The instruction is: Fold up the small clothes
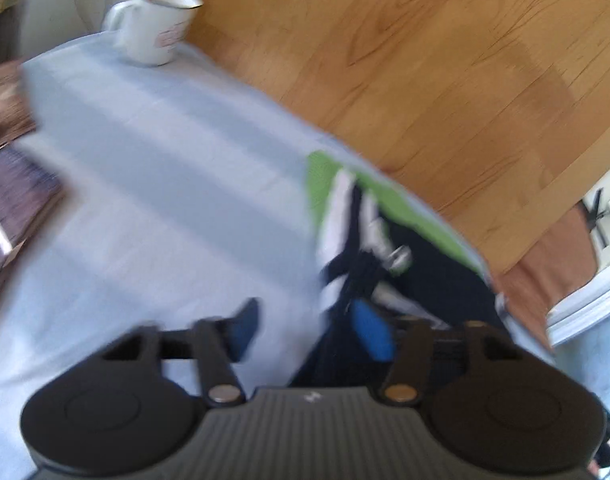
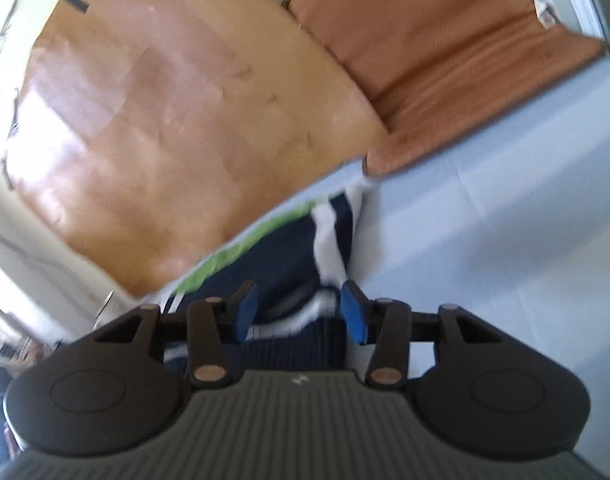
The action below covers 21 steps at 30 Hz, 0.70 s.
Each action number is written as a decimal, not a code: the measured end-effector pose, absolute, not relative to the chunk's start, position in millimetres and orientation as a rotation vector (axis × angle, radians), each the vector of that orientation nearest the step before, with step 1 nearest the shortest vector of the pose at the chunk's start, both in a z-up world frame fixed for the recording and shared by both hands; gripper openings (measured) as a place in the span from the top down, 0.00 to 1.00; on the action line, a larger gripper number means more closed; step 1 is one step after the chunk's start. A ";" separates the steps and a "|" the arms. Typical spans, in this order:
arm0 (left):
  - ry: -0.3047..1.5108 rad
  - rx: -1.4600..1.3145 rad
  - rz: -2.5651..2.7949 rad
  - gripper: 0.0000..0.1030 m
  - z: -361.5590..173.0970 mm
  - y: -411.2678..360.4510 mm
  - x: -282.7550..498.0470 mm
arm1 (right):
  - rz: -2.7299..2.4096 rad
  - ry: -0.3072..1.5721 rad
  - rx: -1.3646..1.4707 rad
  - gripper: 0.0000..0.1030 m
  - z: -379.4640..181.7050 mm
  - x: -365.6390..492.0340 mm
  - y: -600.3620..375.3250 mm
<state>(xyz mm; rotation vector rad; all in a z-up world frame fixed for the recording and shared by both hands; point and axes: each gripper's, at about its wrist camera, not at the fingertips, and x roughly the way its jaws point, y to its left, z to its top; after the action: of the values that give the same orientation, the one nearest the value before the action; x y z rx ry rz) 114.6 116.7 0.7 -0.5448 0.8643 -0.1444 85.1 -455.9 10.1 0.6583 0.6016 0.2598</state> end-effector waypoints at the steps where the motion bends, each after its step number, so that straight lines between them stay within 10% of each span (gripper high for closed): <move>1: 0.873 -0.539 -0.148 0.37 -3.4 119.6 106.1 | 0.270 0.623 0.666 0.46 4.9 77.3 -456.8; 8: 0.881 -0.475 -0.259 0.37 -13.1 94.6 76.4 | 0.328 0.620 0.644 0.34 -15.1 10.4 -446.3; 10: 0.882 -0.380 -0.198 0.80 -14.2 78.8 74.3 | 0.333 0.611 0.582 0.68 -12.7 7.6 -429.2; 11: 0.871 -0.329 -0.170 0.85 -12.6 74.5 71.7 | 0.313 0.614 0.520 0.91 -10.1 7.4 -421.3; 17: 0.870 -0.395 -0.170 0.87 -18.6 90.4 56.2 | 0.192 0.625 0.414 0.90 -15.7 9.9 -427.2; 21: 0.857 -0.303 -0.131 0.70 -10.1 75.6 48.5 | 0.190 0.617 0.400 0.61 -11.4 1.8 -422.9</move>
<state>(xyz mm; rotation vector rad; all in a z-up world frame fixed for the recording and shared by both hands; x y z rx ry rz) 48.5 75.6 -10.1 -0.3033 0.8568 -0.1307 1.8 -422.9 -11.4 0.3995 0.6169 0.1901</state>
